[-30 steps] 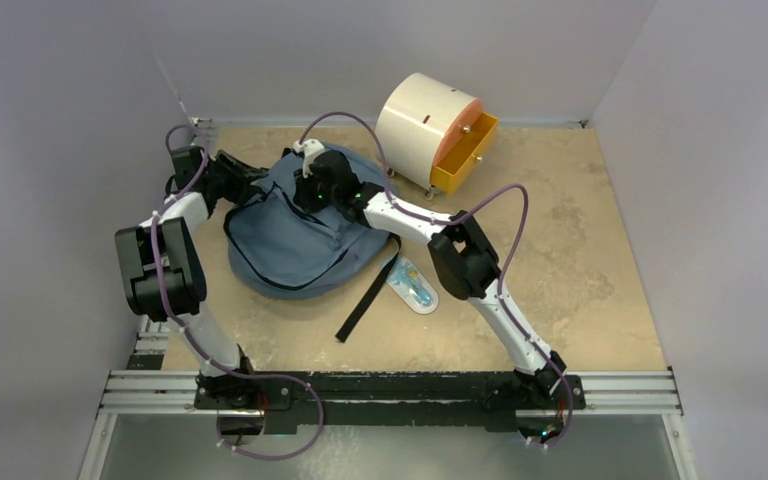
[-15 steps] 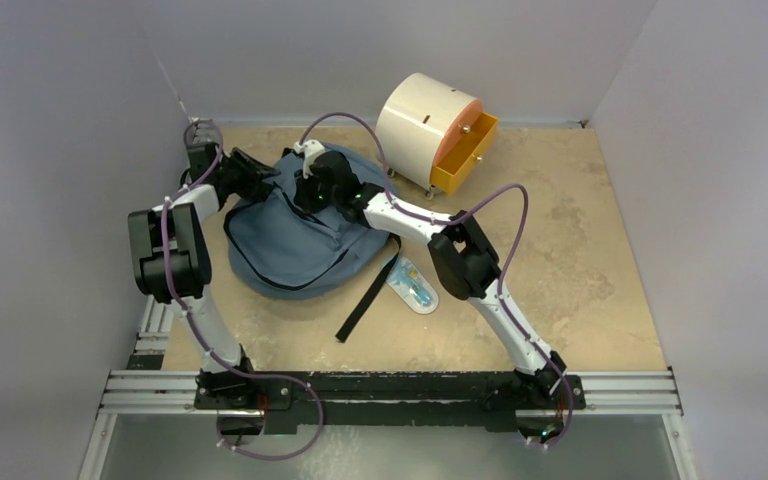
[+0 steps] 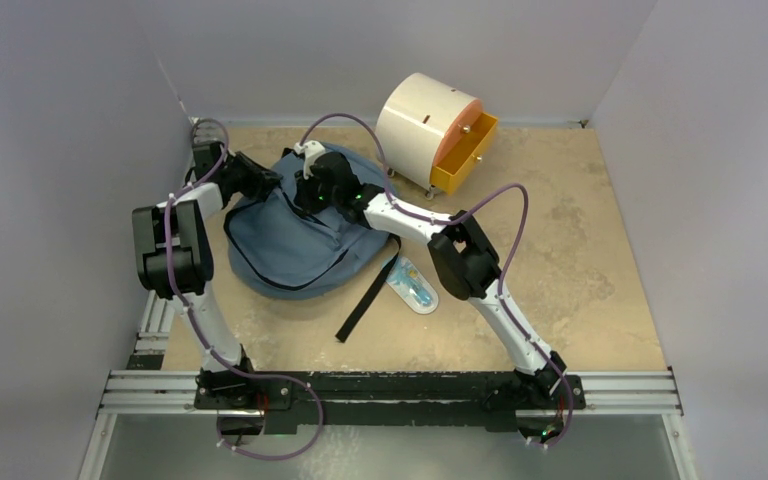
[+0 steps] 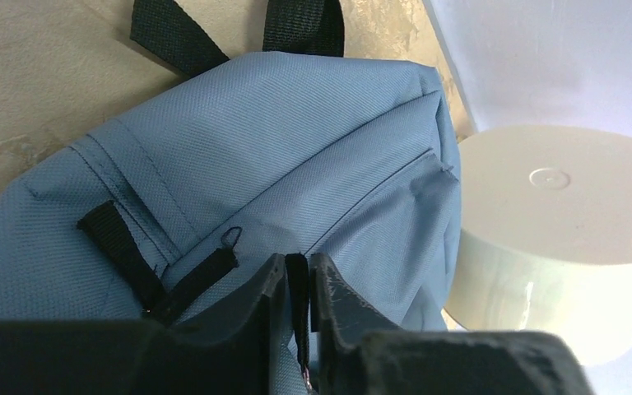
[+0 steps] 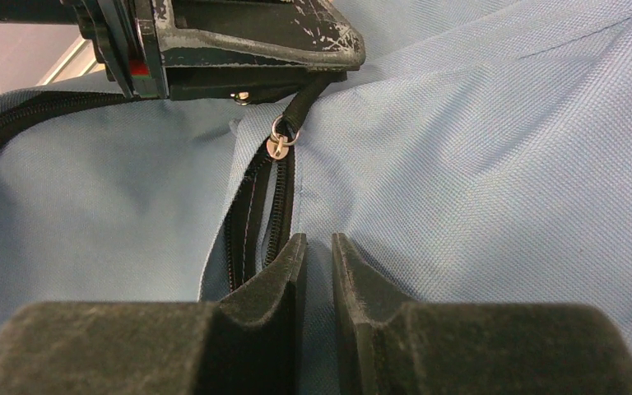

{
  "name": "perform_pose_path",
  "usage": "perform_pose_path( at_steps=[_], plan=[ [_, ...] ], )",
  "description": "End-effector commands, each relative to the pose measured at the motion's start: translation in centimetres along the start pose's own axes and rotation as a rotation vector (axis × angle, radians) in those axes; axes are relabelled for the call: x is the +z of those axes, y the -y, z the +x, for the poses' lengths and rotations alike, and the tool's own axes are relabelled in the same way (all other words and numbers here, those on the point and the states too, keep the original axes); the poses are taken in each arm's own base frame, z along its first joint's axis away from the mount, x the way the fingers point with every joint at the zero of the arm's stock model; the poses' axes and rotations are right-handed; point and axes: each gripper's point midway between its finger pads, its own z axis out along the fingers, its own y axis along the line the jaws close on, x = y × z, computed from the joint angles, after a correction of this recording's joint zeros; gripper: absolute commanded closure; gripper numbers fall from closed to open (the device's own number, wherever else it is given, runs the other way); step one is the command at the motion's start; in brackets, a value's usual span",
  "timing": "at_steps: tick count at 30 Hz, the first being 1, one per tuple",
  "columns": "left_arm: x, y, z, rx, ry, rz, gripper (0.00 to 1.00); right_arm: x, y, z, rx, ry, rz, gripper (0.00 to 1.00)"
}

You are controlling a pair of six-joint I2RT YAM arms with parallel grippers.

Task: Pack the student bag
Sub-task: Zip the student bag at the center of the board.

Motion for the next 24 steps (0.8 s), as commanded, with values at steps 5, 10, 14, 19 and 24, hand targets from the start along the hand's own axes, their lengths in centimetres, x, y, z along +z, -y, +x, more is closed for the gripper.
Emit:
perform_pose_path(
  at_steps=[5,10,14,19,24],
  plan=[
    [-1.4,4.4,-2.5,0.199,0.088,0.094,0.95,-2.2,-2.0,-4.1,-0.015,0.072,-0.043,0.8],
    [-2.2,5.7,-2.9,0.276,0.117,0.113,1.0,-2.2,-2.0,-4.4,-0.016,0.073,-0.043,0.8],
    [-2.8,6.9,-2.9,0.33,0.14,0.139,1.0,-2.2,-2.0,-4.4,-0.016,0.073,-0.042,0.8],
    [-4.0,8.5,-2.8,0.38,0.17,0.185,1.0,-2.4,-2.1,-4.7,-0.018,0.076,-0.041,0.8],
    [-4.7,9.4,-2.0,0.409,0.167,0.202,1.0,-2.9,-2.2,-5.5,-0.02,0.096,-0.038,0.78]
  ],
)
